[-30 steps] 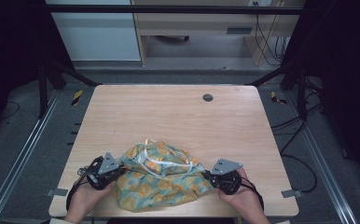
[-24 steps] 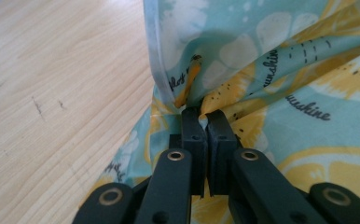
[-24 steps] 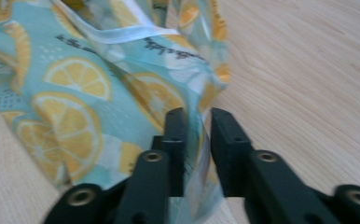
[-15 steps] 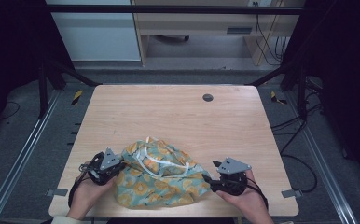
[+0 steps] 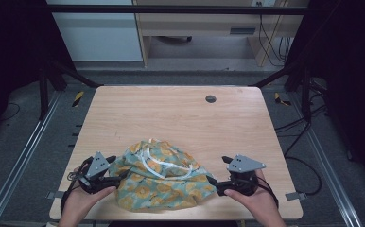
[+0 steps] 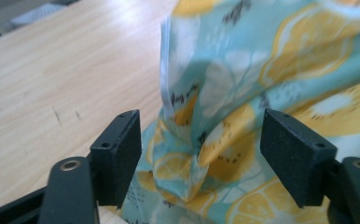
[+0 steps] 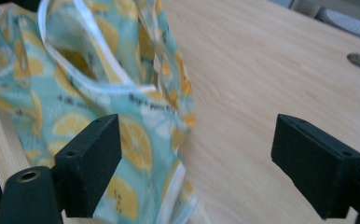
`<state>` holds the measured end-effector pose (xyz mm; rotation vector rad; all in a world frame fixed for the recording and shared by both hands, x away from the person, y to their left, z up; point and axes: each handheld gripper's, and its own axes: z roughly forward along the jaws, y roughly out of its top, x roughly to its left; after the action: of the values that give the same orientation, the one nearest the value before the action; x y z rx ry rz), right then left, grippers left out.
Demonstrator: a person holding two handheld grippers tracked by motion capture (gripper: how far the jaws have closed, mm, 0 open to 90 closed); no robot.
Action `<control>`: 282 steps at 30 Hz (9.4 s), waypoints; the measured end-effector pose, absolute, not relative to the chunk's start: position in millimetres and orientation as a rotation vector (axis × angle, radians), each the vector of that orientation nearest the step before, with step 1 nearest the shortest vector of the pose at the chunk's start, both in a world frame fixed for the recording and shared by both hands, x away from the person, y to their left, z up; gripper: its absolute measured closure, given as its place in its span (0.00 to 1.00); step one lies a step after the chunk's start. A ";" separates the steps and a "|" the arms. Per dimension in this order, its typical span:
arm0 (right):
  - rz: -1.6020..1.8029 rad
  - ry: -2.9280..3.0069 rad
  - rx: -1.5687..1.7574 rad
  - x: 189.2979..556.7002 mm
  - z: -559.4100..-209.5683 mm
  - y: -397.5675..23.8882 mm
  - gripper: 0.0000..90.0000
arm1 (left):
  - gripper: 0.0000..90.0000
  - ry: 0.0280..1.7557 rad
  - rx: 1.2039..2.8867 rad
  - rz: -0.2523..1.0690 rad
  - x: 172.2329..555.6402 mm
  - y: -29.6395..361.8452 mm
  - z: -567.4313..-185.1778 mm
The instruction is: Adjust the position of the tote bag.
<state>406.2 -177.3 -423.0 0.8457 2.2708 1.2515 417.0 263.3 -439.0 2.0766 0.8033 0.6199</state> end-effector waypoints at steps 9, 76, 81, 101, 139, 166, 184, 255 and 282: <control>1.191 2.352 0.805 450.9 -411.4 -149.8 0.44 | 0.27 0.781 2.029 0.519 434.5 247.0 -399.7; 1.352 2.417 0.556 386.5 -414.4 -108.8 0.99 | 1.00 0.645 2.046 0.403 396.7 249.2 -425.4; 1.325 2.459 0.566 386.0 -428.1 -107.1 0.99 | 1.00 0.627 2.086 0.372 398.7 248.4 -434.0; 1.254 2.560 0.573 383.9 -449.0 -104.9 0.71 | 1.00 0.433 2.410 0.251 399.2 221.1 -463.7; 1.185 2.540 0.627 412.5 -453.1 -94.1 0.36 | 0.97 0.524 2.440 0.346 405.7 222.5 -469.6; 1.391 2.437 0.669 465.4 -389.8 -82.7 0.95 | 0.99 0.520 2.464 0.376 403.5 221.5 -470.3; 1.357 2.379 0.847 511.7 -395.7 -76.9 0.98 | 1.00 0.539 2.457 0.395 404.2 223.5 -468.8; 1.004 2.582 1.128 539.2 -481.8 -94.0 0.99 | 0.99 0.671 2.536 0.452 412.7 232.9 -478.9; 1.039 2.411 1.139 552.6 -478.3 -115.8 1.00 | 1.00 0.646 2.541 0.432 411.2 230.4 -476.9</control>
<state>552.6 -115.8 -478.3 1.1389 2.4105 1.0391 411.2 230.4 -476.9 2.5409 0.6461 0.4315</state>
